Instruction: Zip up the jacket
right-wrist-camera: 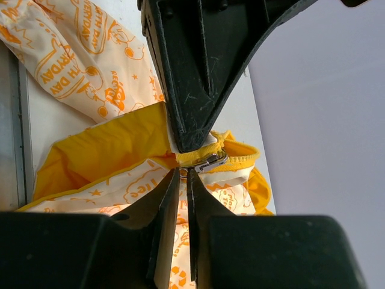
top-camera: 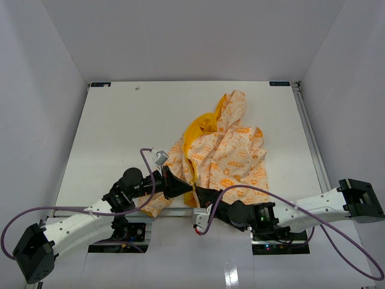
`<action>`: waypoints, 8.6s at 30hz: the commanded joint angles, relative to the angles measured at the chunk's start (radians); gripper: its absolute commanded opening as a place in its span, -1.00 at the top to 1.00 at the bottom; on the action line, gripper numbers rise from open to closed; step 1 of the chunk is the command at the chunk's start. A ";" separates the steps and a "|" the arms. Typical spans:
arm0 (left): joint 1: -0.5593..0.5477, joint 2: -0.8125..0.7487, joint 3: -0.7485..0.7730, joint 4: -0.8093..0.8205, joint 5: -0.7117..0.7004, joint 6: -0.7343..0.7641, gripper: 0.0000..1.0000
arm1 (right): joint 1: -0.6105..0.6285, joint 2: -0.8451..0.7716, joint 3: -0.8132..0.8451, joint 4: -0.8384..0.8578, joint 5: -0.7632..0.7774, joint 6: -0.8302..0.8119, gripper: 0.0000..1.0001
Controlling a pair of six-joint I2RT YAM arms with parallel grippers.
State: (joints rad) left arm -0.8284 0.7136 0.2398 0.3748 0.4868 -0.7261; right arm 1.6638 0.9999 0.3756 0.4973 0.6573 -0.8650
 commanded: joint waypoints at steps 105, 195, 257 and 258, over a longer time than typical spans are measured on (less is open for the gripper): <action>-0.006 0.011 -0.004 0.024 0.053 -0.004 1.00 | 0.044 -0.034 -0.024 0.159 0.062 -0.040 0.56; -0.006 -0.558 0.032 -0.648 -0.427 -0.131 -0.09 | -0.250 0.195 0.364 -0.126 -0.309 0.748 0.85; -0.007 -0.507 -0.005 -0.618 -0.207 -0.151 1.00 | -0.711 0.529 0.576 -0.133 -0.651 0.667 0.85; -0.008 -0.510 -0.003 -0.619 -0.206 -0.151 1.00 | -0.724 0.528 0.572 -0.134 -0.639 0.679 0.85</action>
State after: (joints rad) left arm -0.8166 0.2259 0.2230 -0.2365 0.1460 -0.8749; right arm 1.0303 1.5147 0.9077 0.2935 -0.1571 -0.2069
